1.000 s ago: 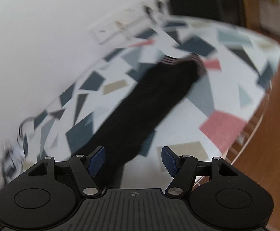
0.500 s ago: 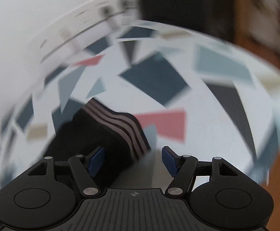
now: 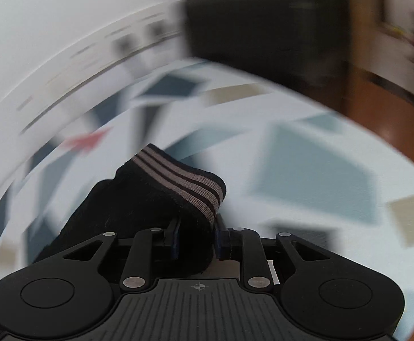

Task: Fold clothes
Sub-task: 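Lower the black garment onto the patterned table and open both tools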

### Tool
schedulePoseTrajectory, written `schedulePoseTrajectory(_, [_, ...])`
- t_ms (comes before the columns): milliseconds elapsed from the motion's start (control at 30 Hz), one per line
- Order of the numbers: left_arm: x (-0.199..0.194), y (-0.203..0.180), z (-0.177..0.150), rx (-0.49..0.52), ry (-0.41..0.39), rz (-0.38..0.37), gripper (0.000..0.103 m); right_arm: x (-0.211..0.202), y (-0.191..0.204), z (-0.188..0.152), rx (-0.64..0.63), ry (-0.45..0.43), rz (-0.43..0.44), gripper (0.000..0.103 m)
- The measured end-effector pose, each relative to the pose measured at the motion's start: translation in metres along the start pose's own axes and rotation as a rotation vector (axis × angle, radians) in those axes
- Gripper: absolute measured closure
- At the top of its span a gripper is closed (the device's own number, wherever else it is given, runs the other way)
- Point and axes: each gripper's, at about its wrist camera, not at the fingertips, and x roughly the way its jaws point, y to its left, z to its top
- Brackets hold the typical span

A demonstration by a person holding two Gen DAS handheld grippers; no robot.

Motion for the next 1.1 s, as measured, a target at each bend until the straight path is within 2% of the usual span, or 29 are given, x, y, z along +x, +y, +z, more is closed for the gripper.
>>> schedulePoseTrajectory(100, [0.013,-0.023,0.004,0.052,0.003,-0.027,0.097,-0.004,-0.035,0.016,0.076,-0.064,-0.139,0.071])
schedulePoseTrajectory(133, [0.016,-0.029,0.004,0.069,0.005,-0.031,0.097,-0.008,-0.043,0.017,0.102,-0.085,-0.155,0.070])
schedulePoseTrajectory(200, [0.022,-0.035,0.004,0.112,0.017,-0.025,0.097,-0.019,-0.053,0.017,0.150,-0.121,-0.112,0.065])
schedulePoseTrajectory(267, [0.029,-0.036,0.005,0.154,0.040,-0.003,0.097,-0.029,-0.047,0.013,0.134,-0.132,-0.058,0.061])
schedulePoseTrajectory(333, [0.038,-0.032,0.008,0.185,0.070,0.029,0.097,-0.034,-0.031,0.004,0.083,-0.118,0.018,0.055])
schedulePoseTrajectory(400, [0.048,-0.027,0.012,0.230,0.105,0.034,0.095,-0.035,-0.010,-0.004,0.014,-0.086,0.101,0.055])
schedulePoseTrajectory(467, [0.062,-0.022,0.015,0.304,0.148,0.054,0.085,-0.033,0.019,-0.017,-0.087,-0.043,0.191,0.055])
schedulePoseTrajectory(533, [0.070,-0.016,0.015,0.358,0.180,0.098,0.060,-0.034,0.049,-0.034,-0.196,-0.005,0.268,0.055])
schedulePoseTrajectory(567, [0.068,-0.012,0.015,0.369,0.181,0.112,0.053,-0.035,0.065,-0.042,-0.252,0.013,0.303,0.055])
schedulePoseTrajectory(600, [0.064,-0.007,0.015,0.374,0.173,0.121,0.039,-0.037,0.081,-0.052,-0.315,0.027,0.337,0.054])
schedulePoseTrajectory(633, [0.058,-0.001,0.015,0.370,0.160,0.117,0.025,-0.042,0.099,-0.065,-0.395,0.025,0.362,0.047])
schedulePoseTrajectory(700, [0.046,0.018,0.012,0.329,0.146,0.083,0.011,-0.051,0.134,-0.088,-0.544,0.015,0.406,0.036])
schedulePoseTrajectory(767, [0.041,0.040,0.004,0.264,0.158,0.073,0.011,-0.061,0.160,-0.116,-0.692,0.030,0.472,0.034])
schedulePoseTrajectory(833, [0.039,0.065,-0.006,0.180,0.190,0.087,0.011,-0.067,0.183,-0.137,-0.782,0.077,0.521,0.030])
schedulePoseTrajectory(900, [0.036,0.089,-0.018,0.083,0.224,0.096,0.011,-0.067,0.203,-0.154,-0.869,0.115,0.536,0.028])
schedulePoseTrajectory(933, [0.033,0.098,-0.024,0.037,0.235,0.085,0.011,-0.065,0.213,-0.161,-0.911,0.120,0.517,0.028])
schedulePoseTrajectory(1067, [0.024,0.103,-0.044,-0.036,0.267,-0.038,0.011,-0.055,0.231,-0.165,-0.936,0.109,0.473,0.029])
schedulePoseTrajectory(1100, [0.023,0.098,-0.047,-0.037,0.270,-0.069,0.011,-0.051,0.233,-0.160,-0.921,0.113,0.478,0.034])
